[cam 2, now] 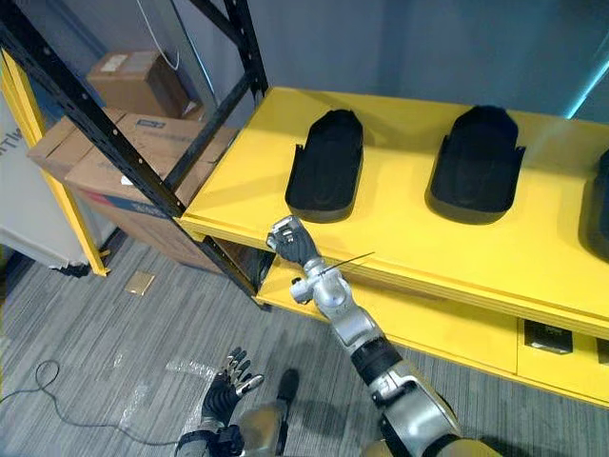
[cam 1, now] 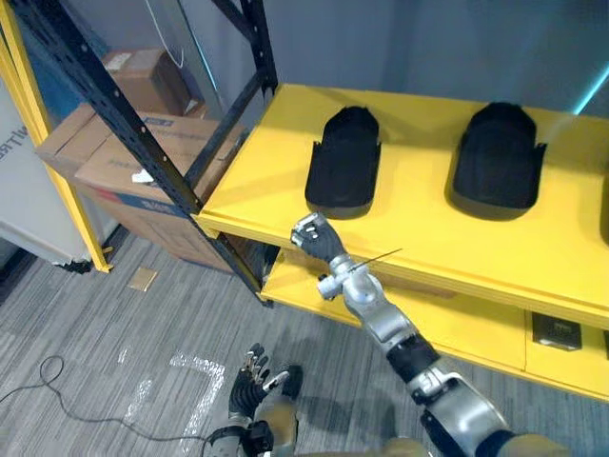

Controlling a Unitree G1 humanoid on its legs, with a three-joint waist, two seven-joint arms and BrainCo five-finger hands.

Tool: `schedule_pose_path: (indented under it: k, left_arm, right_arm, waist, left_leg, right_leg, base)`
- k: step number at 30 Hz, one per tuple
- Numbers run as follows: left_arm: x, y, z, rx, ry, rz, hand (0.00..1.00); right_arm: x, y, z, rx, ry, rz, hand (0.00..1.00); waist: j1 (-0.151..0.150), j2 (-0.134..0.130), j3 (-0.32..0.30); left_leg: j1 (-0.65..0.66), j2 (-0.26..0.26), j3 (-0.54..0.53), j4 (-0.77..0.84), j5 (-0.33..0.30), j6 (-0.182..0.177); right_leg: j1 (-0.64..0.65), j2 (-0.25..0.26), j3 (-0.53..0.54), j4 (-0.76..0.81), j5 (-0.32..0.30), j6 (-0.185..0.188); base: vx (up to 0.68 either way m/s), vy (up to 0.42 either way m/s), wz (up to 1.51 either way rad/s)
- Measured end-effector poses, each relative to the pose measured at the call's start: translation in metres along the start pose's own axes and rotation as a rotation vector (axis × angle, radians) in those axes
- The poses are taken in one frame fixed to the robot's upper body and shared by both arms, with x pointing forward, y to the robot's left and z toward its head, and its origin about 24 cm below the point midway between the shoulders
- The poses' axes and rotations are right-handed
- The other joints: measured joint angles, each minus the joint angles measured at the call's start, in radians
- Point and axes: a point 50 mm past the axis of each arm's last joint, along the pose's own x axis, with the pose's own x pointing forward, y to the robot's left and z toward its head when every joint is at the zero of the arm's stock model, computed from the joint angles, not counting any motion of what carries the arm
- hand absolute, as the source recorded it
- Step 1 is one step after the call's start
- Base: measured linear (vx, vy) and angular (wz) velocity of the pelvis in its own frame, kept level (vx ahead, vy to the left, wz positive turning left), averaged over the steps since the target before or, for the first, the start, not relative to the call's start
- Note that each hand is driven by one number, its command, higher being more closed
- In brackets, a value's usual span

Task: Walk over and take plastic housings, then place them on the shelf

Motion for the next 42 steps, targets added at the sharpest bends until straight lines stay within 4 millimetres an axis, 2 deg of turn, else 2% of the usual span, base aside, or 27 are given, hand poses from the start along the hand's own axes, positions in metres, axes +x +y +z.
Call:
schedule_pose_path:
  k: [3,9,16,21,25,26,31,33,35,37,39,40,42]
  left_arm:
    - [0.001,-0.002,0.001,-0.006,-0.009,-0.006,0.0]
    - [0.004,-0.003,0.003,-0.008,-0.017,-0.012,0.0]
    - [0.007,-0.006,0.007,-0.037,-0.039,-0.027,0.0]
    - [0.008,-0.009,0.008,-0.037,-0.042,-0.039,0.0]
    - [0.01,-0.008,0.005,-0.029,-0.034,-0.044,0.0]
    - [0.011,-0.008,0.005,-0.027,-0.032,-0.047,0.0]
    - [0.012,-0.01,0.007,-0.026,-0.04,-0.053,0.0]
    - [0.012,-0.01,0.007,-0.023,-0.041,-0.056,0.0]
    - [0.012,-0.011,0.007,-0.022,-0.038,-0.057,0.0]
    - [0.012,-0.013,0.005,-0.018,-0.029,-0.06,0.0]
    - [0.011,-0.014,0.004,-0.01,-0.023,-0.063,0.0]
    - [0.011,-0.014,0.003,-0.005,-0.019,-0.057,0.0]
    - [0.01,-0.016,0.002,-0.005,-0.013,-0.055,0.0]
  right_arm:
    - [0.005,-0.01,0.0,-0.033,0.002,-0.06,1.0]
    - [0.021,-0.034,0.017,-0.088,-0.049,-0.166,1.0]
    - [0.027,-0.063,0.03,-0.096,-0.089,-0.277,1.0]
    - [0.036,-0.073,0.049,-0.115,-0.15,-0.299,1.0]
    - [0.036,-0.069,0.055,-0.12,-0.199,-0.265,1.0]
    - [0.035,-0.066,0.057,-0.12,-0.214,-0.255,0.0]
    - [0.01,-0.042,0.088,-0.03,-0.421,-0.214,0.0]
    - [-0.005,-0.03,0.11,0.03,-0.543,-0.185,0.0]
    - [-0.021,-0.023,0.126,0.061,-0.639,-0.154,0.0]
    - [-0.032,-0.023,0.138,0.081,-0.7,-0.158,0.0]
    - [-0.034,-0.026,0.137,0.084,-0.696,-0.18,0.0]
    - [-0.03,-0.032,0.128,0.072,-0.609,-0.26,0.0]
    - [-0.027,-0.042,0.114,0.073,-0.512,-0.327,0.0]
  waist:
    - [0.018,0.004,0.007]
    - [0.018,0.037,0.074]
    - [0.018,0.04,0.087]
    - [0.017,0.054,0.13]
    - [0.017,0.052,0.138]
    - [0.016,0.051,0.138]
    - [-0.001,0.042,0.144]
    - [-0.015,0.035,0.148]
    - [-0.021,0.021,0.144]
    - [-0.042,-0.004,0.13]
    - [-0.046,-0.017,0.116]
    - [-0.057,-0.038,0.102]
    - [-0.055,-0.051,0.093]
  left_leg:
    - [-0.003,-0.015,-0.003,0.0,0.004,0.003]
    - [-0.005,-0.032,-0.009,0.0,0.009,0.012]
    - [-0.028,-0.045,-0.003,0.0,0.02,0.011]
    - [-0.025,-0.044,0.0,0.0,0.021,0.009]
    - [-0.027,-0.041,0.007,0.0,0.02,0.01]
    - [-0.027,-0.041,0.011,0.0,0.019,0.011]
    - [-0.022,-0.029,0.054,0.0,0.017,0.013]
    - [-0.016,-0.018,0.081,0.0,0.014,0.016]
    - [0.012,-0.014,0.109,0.0,0.004,0.017]
    - [0.031,-0.011,0.13,0.0,-0.006,0.018]
    - [0.03,-0.008,0.138,0.0,-0.008,0.017]
    - [0.029,-0.001,0.144,0.0,-0.009,0.018]
    - [0.03,0.005,0.157,0.0,-0.01,0.019]
  right_leg:
    - [-0.012,-0.021,-0.002,0.032,-0.019,0.004]
    - [-0.034,-0.053,-0.006,0.103,-0.054,0.009]
    - [-0.066,-0.079,-0.008,0.142,-0.07,0.009]
    - [-0.067,-0.076,-0.005,0.143,-0.07,0.008]
    - [-0.069,-0.076,0.004,0.137,-0.069,0.01]
    - [-0.069,-0.076,0.007,0.134,-0.068,0.012]
    - [-0.066,-0.057,0.032,0.084,-0.033,0.014]
    - [-0.06,-0.044,0.046,0.052,-0.011,0.012]
    - [-0.044,-0.039,0.068,0.029,-0.001,0.016]
    - [-0.029,-0.034,0.084,0.01,0.007,0.015]
    - [-0.03,-0.025,0.093,-0.006,0.016,0.014]
    - [-0.029,-0.017,0.097,-0.023,0.026,0.013]
    - [-0.031,-0.009,0.113,-0.038,0.037,0.012]
  base:
    - [0.0,-0.006,0.09]
    - [-0.05,-0.016,0.06]
    - [-0.01,-0.021,0.06]
    - [-0.03,-0.011,-0.02]
    - [0.0,-0.005,-0.01]
    - [0.0,-0.02,-0.07]
    - [0.01,-0.011,-0.15]
    - [0.01,0.003,-0.3]
    - [0.0,0.004,-0.38]
    - [-0.03,0.007,-0.33]
    - [-0.04,0.011,-0.22]
    - [-0.04,0.003,-0.13]
    - [-0.04,0.008,-0.19]
